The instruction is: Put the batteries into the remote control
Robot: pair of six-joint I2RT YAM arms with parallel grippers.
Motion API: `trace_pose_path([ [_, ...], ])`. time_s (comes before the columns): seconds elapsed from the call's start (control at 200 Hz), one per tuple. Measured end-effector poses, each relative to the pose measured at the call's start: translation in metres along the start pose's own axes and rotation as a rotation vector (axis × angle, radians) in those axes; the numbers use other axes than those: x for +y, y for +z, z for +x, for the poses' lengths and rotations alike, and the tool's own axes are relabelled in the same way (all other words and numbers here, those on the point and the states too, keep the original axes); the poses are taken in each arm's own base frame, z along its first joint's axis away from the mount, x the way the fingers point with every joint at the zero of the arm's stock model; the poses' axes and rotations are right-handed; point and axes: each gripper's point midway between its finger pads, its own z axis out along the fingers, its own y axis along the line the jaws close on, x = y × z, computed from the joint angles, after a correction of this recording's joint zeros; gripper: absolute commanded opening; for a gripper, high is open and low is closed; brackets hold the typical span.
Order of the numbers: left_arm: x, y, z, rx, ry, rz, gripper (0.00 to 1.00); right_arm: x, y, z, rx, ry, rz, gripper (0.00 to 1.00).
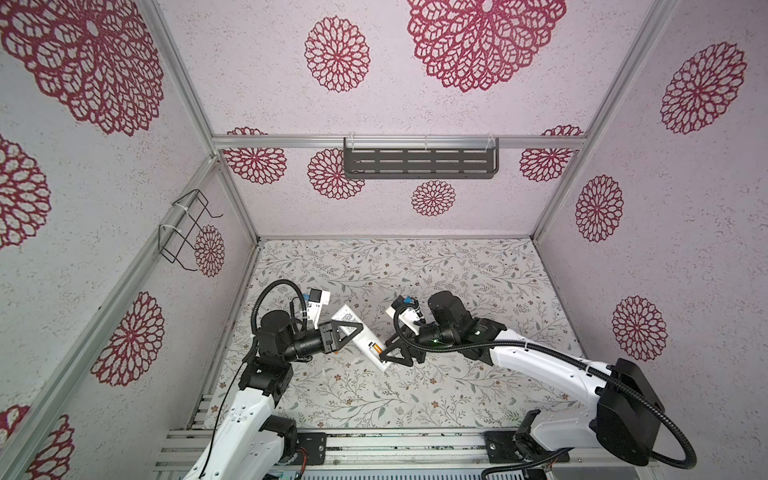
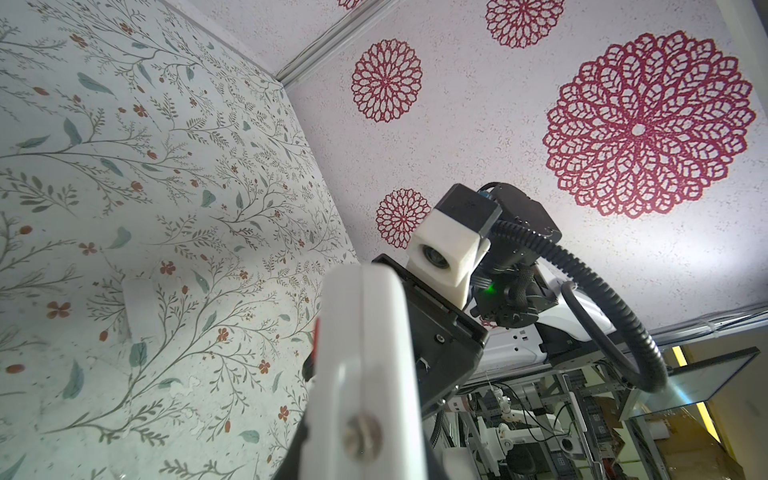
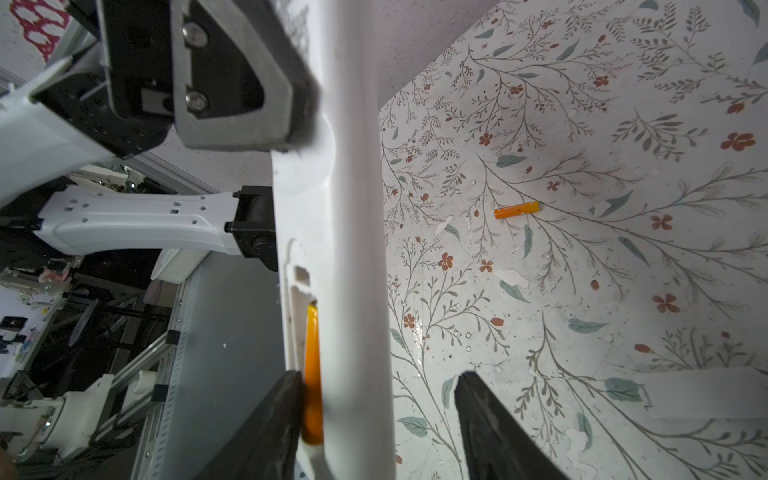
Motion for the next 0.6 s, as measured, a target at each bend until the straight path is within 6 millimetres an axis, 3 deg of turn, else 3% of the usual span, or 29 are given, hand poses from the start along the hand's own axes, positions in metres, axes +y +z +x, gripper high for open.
trace_pose_path([
  [0.426,0.0015,0.0001,-0.0011,-0.006,-0.003,-0.007,0.00,0.0040,0.0021,0.0001,-0.014,-0.005,-0.048,0.23],
  [0.601,0.0013,0.0001,-0.0009,-0.006,-0.002,-0.006,0.00,0.0043,0.0021,-0.0001,-0.014,-0.007,-0.057,0.23],
])
